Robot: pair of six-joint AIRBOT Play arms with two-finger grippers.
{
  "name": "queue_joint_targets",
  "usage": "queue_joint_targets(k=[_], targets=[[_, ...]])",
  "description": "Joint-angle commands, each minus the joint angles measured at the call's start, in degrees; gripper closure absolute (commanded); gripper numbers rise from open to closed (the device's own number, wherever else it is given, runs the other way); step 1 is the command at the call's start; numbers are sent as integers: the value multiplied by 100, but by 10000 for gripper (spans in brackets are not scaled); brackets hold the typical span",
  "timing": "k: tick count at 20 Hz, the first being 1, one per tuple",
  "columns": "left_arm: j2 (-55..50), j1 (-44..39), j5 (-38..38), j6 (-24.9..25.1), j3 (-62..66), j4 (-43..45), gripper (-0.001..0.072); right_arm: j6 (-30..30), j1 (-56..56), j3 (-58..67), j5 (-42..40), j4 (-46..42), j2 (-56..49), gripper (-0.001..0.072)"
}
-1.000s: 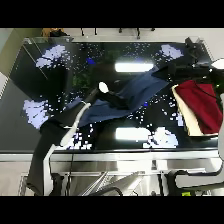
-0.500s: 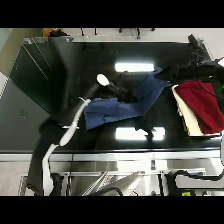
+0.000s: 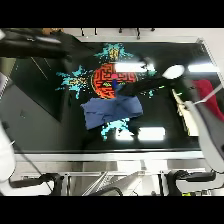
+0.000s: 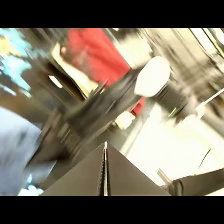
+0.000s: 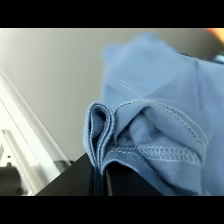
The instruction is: Fold the shirts.
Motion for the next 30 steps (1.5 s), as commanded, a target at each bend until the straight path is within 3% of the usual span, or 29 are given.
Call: queue_joint_targets(k=[1, 2, 3, 4, 7, 13, 14, 15, 19, 24, 28, 29, 30], targets=[[940, 660, -85, 33, -2, 26, 691, -247, 1493, -35, -1722, -22, -699, 684], [1073, 752, -87, 33, -2, 24, 691, -275, 1801, -33, -2109, -15, -960, 578], [1172, 826, -87, 33, -2, 24, 691, -275, 2033, -20, -2430, -17, -1180, 314], [1257, 885, -87, 33, -2, 26, 691, -278, 2096, -9, -2494, -20, -1261, 187], [1379, 1086, -105, 33, -2, 24, 691, -374, 1445, 20, -1692, -328, -874, 187], [1390, 1246, -348, 28, -2, 11, 691, 675, -1113, 0, -262, -1838, -306, 183], [1390, 1246, -343, 28, -2, 9, 691, 678, -1458, -28, -101, -1810, -393, 156], [1390, 1246, -339, 28, -2, 11, 691, 678, -1679, -42, 20, -1788, -514, 73], [1390, 1246, -334, 28, -2, 11, 691, 555, -1705, -42, 295, -1541, -1207, 73], [1390, 1246, -339, 28, -2, 13, 691, 227, -1193, -39, 72, -1185, -1904, 75], [1390, 1246, -345, 31, -2, 20, 691, -516, -1073, -17, 96, -125, -1976, 85], [1390, 1246, -343, 31, -2, 20, 691, -713, -1071, -15, 98, 232, -1930, 296], [1390, 1246, -343, 28, -2, 20, 691, -984, -1071, -9, 122, 529, -1864, 628]])
